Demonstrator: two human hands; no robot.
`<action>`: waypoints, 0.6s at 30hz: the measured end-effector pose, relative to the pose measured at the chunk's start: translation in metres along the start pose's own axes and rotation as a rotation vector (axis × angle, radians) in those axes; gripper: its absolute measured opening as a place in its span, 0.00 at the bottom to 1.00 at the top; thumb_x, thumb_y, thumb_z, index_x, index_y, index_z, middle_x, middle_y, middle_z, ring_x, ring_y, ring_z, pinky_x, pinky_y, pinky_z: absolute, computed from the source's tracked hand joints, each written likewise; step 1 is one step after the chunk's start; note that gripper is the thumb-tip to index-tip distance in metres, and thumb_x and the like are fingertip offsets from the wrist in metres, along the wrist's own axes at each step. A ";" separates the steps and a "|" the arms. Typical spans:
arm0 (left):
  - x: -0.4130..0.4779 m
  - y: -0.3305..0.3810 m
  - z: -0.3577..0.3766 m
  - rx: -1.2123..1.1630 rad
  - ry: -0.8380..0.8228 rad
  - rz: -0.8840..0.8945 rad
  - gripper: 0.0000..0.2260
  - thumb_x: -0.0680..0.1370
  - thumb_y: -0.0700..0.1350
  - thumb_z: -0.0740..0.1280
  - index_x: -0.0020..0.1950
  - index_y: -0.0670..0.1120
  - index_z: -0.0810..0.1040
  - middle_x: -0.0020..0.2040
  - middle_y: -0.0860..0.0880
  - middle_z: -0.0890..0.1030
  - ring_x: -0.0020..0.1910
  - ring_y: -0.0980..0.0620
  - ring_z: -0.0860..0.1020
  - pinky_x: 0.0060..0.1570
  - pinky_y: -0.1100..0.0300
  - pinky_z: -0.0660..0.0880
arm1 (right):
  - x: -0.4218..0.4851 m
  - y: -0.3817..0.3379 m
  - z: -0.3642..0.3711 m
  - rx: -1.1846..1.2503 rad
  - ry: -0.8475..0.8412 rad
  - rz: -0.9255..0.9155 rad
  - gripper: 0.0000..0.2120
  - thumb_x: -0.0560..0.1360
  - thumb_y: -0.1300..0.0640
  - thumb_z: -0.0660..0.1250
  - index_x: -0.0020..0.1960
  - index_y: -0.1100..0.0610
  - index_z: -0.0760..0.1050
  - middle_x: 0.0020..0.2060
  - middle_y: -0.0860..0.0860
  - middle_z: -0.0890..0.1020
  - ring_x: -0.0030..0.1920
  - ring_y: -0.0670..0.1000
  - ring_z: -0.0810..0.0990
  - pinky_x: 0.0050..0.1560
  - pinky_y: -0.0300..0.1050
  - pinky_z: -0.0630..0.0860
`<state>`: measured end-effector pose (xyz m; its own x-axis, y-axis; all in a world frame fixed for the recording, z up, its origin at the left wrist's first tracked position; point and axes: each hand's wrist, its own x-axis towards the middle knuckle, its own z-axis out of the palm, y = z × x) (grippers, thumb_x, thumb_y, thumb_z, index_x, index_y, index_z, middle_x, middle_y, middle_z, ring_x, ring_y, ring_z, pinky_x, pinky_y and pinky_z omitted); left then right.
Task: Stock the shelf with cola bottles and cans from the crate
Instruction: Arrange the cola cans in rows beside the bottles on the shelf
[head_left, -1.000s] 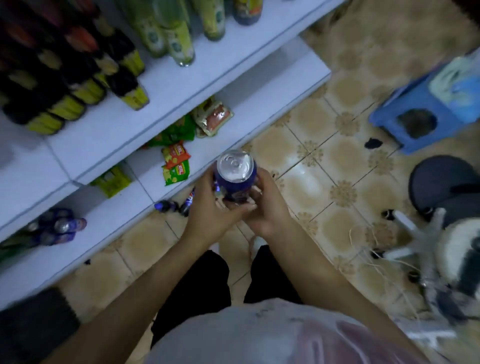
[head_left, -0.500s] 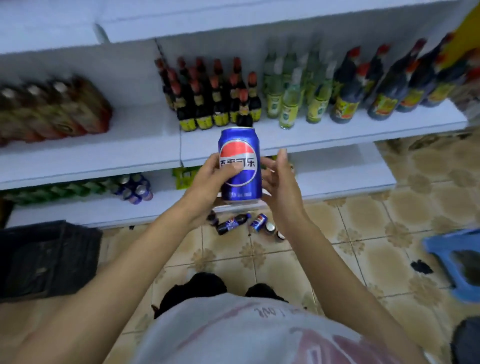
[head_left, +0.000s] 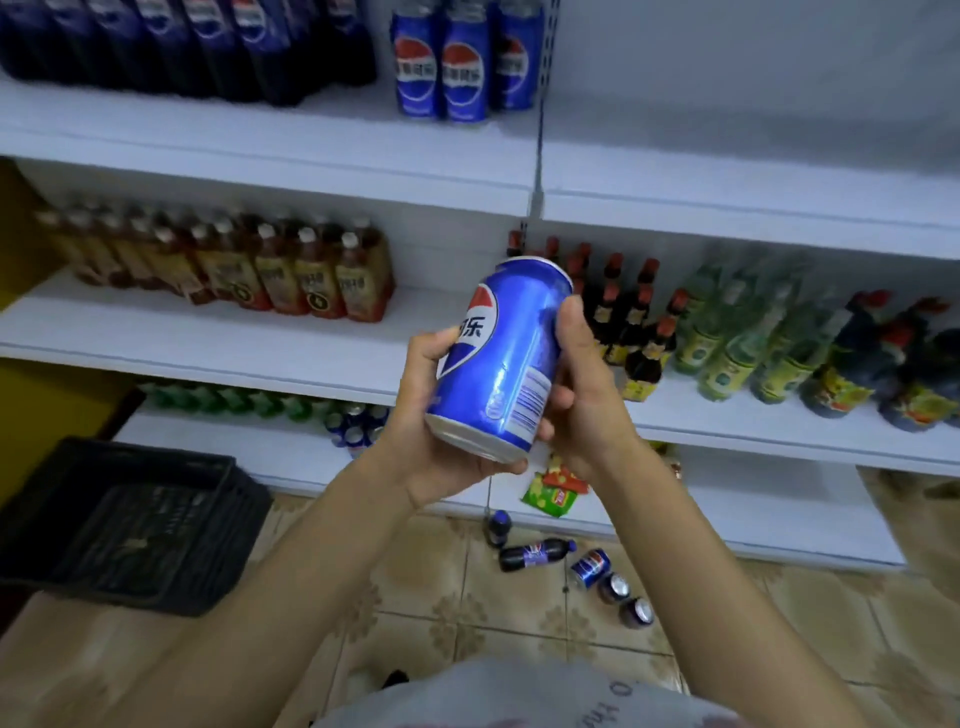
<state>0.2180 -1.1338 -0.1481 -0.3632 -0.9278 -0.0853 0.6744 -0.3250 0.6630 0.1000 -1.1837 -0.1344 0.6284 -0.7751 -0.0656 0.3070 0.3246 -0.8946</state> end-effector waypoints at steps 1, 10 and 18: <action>-0.010 0.015 -0.011 -0.002 -0.031 -0.002 0.28 0.62 0.63 0.70 0.52 0.44 0.83 0.45 0.44 0.83 0.37 0.48 0.81 0.30 0.60 0.77 | 0.011 0.002 0.018 -0.002 -0.003 0.012 0.35 0.48 0.27 0.74 0.39 0.55 0.79 0.16 0.45 0.63 0.14 0.45 0.63 0.18 0.32 0.61; -0.079 0.122 -0.107 0.029 0.079 0.117 0.46 0.56 0.72 0.72 0.66 0.46 0.76 0.60 0.42 0.80 0.53 0.43 0.80 0.56 0.46 0.74 | 0.109 0.008 0.143 0.080 -0.040 -0.097 0.34 0.49 0.35 0.79 0.46 0.57 0.83 0.40 0.58 0.84 0.38 0.54 0.84 0.40 0.47 0.81; -0.049 0.182 -0.129 0.313 0.075 0.285 0.37 0.62 0.61 0.77 0.64 0.44 0.75 0.59 0.41 0.80 0.57 0.41 0.79 0.62 0.42 0.73 | 0.178 -0.010 0.150 -0.150 0.045 -0.144 0.34 0.53 0.31 0.75 0.49 0.53 0.83 0.48 0.59 0.84 0.47 0.58 0.83 0.55 0.59 0.77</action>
<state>0.4412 -1.1714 -0.1189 -0.1349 -0.9870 0.0874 0.5088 0.0067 0.8609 0.3161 -1.2439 -0.0712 0.5523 -0.8320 0.0516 0.2798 0.1267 -0.9517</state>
